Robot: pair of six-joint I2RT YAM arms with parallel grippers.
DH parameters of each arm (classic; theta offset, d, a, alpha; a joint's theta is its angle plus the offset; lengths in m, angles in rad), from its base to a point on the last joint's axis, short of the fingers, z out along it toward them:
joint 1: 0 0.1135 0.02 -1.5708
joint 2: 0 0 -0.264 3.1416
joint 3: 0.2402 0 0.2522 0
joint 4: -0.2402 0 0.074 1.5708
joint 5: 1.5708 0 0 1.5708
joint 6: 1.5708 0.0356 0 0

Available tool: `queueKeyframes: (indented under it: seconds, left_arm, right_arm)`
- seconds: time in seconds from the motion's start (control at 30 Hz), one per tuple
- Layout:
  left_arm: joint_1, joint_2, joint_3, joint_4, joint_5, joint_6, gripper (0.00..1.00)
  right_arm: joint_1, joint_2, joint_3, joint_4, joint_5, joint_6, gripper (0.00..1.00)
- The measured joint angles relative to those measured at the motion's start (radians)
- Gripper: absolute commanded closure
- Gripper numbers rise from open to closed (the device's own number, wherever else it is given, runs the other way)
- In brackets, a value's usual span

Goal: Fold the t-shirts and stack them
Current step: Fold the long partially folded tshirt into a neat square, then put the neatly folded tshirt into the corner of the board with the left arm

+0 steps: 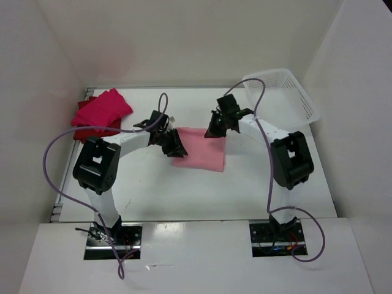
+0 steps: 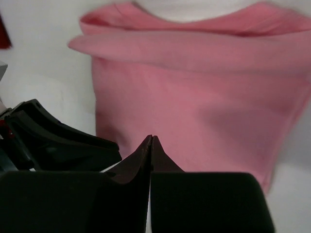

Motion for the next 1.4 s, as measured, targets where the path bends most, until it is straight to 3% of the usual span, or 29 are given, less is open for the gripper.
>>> queueKeyframes:
  seconds: [0.17, 0.5, 0.57, 0.73, 0.83, 0.87, 0.9, 1.0, 1.1, 1.3, 1.4]
  left_arm:
    - [-0.004, 0.012, -0.084, -0.01, 0.007, -0.002, 0.64]
    - [-0.009, -0.033, -0.121, 0.009, 0.008, -0.002, 0.59]
    - [-0.009, -0.044, -0.121, 0.006, 0.008, -0.003, 0.55]
    - [-0.001, -0.079, -0.121, -0.005, 0.009, -0.003, 0.35]
    - [0.027, -0.103, -0.12, -0.011, 0.008, 0.004, 0.32]
    - [0.042, -0.105, -0.119, -0.011, 0.004, 0.005, 0.32]
    - [0.056, -0.103, -0.115, -0.013, -0.003, 0.008, 0.32]
    - [0.092, -0.071, -0.087, -0.018, -0.021, 0.032, 0.31]
    - [0.102, 0.007, -0.033, -0.01, -0.033, 0.059, 0.3]
    - [0.096, 0.14, 0.058, 0.018, -0.005, 0.076, 0.32]
    - [0.08, 0.195, 0.118, 0.048, -0.01, 0.076, 0.51]
  right_arm:
    - [0.029, 0.176, 0.069, -0.012, -0.05, -0.011, 1.0]
    - [0.001, 0.437, 0.38, -0.019, -0.091, -0.032, 1.0]
    - [-0.006, 0.483, 0.421, -0.018, -0.099, -0.032, 1.0]
    - [-0.013, 0.508, 0.438, -0.016, -0.132, -0.027, 1.0]
    - [-0.013, 0.504, 0.439, -0.021, -0.135, -0.029, 0.91]
    - [-0.013, 0.498, 0.439, -0.025, -0.135, -0.031, 0.85]
    - [-0.013, 0.487, 0.439, -0.032, -0.135, -0.032, 0.73]
    - [-0.014, 0.42, 0.425, -0.041, -0.129, -0.034, 0.53]
    - [-0.017, 0.258, 0.349, -0.037, -0.126, -0.038, 0.47]
    - [-0.023, -0.106, 0.15, 0.025, -0.131, -0.013, 0.47]
    - [-0.028, -0.239, 0.034, 0.052, -0.143, 0.016, 0.47]
